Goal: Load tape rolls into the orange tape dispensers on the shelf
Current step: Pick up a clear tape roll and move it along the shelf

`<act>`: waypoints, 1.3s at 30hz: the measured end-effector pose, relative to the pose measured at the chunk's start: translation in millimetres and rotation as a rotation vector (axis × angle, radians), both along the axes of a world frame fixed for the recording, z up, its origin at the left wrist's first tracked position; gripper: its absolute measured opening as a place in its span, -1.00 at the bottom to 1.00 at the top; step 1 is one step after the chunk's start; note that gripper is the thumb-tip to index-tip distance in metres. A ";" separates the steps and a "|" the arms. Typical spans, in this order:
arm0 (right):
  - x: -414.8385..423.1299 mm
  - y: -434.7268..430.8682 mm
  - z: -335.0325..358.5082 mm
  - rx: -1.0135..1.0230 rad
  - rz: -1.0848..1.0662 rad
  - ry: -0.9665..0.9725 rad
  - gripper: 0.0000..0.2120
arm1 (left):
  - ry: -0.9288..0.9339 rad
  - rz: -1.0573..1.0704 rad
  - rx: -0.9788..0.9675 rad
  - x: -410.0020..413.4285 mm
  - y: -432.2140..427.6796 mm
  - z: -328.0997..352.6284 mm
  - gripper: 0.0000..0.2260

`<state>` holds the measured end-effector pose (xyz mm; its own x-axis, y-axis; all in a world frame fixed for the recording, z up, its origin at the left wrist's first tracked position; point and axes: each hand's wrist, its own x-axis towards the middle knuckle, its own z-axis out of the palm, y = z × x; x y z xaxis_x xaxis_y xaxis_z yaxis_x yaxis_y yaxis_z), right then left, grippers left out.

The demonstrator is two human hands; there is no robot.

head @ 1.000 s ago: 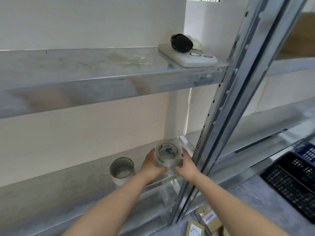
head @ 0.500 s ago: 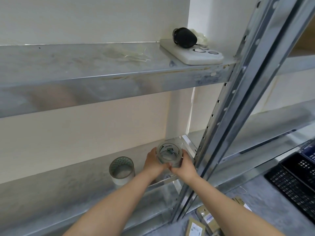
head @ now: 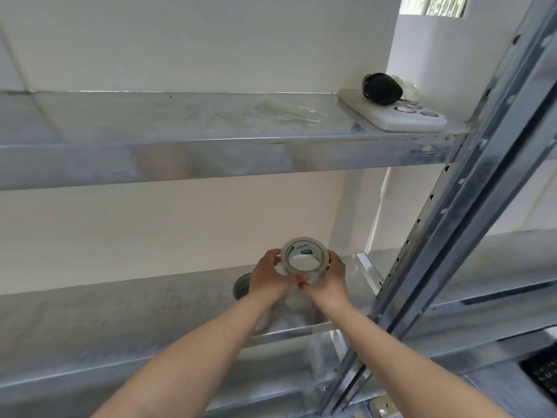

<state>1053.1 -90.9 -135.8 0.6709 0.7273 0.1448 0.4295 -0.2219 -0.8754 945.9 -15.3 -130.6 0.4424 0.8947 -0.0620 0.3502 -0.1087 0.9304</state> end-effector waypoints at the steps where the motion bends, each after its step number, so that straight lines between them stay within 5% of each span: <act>1: -6.6 5.0 0.7 0.013 0.007 -0.001 -0.39 | -0.015 0.022 0.001 -8.7 3.5 0.9 -0.39; 22: -242.7 105.6 20.2 -0.031 0.479 0.109 -0.33 | -0.047 0.556 0.074 -270.5 45.7 24.0 -0.42; 39: -424.1 126.4 25.8 0.040 0.703 0.085 -0.45 | -0.096 0.736 0.027 -451.4 39.5 26.4 -0.33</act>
<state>629.0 35.5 -110.0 0.0545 0.9874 0.1483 0.3891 0.1158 -0.9139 494.6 24.2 -104.1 -0.2698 0.9625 -0.0274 0.2581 0.0997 0.9610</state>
